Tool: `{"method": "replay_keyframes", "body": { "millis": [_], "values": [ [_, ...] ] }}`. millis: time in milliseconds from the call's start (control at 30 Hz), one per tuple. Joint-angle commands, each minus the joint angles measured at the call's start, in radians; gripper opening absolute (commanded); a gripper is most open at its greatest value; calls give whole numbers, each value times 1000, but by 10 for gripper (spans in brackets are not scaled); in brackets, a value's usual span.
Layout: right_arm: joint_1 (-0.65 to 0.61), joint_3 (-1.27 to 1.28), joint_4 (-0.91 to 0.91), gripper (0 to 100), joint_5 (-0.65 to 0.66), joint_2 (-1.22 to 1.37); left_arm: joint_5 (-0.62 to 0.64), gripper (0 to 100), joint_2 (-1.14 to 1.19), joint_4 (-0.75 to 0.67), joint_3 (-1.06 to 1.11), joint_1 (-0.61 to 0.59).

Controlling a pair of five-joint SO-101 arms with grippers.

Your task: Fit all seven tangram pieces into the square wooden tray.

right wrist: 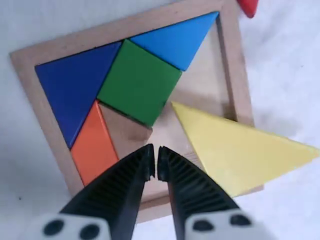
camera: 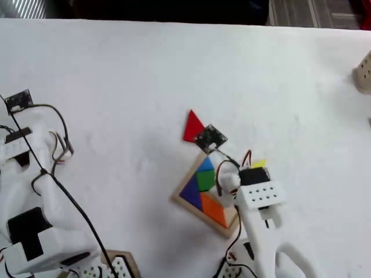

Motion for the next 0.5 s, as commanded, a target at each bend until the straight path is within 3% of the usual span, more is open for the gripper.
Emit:
{"method": "replay_keyframes", "body": {
  "millis": [0, 300, 467],
  "values": [
    [-7, 2, -33, 19, -21, -25, -12, 188, -5, -14, -8, 7],
    [-8, 3, -199, 18, -49, 125, -12, 188, -5, -14, -8, 7],
    [-1, -104, -197, 18, -72, 229, -12, 188, -5, -14, -8, 7]
  ]
}}
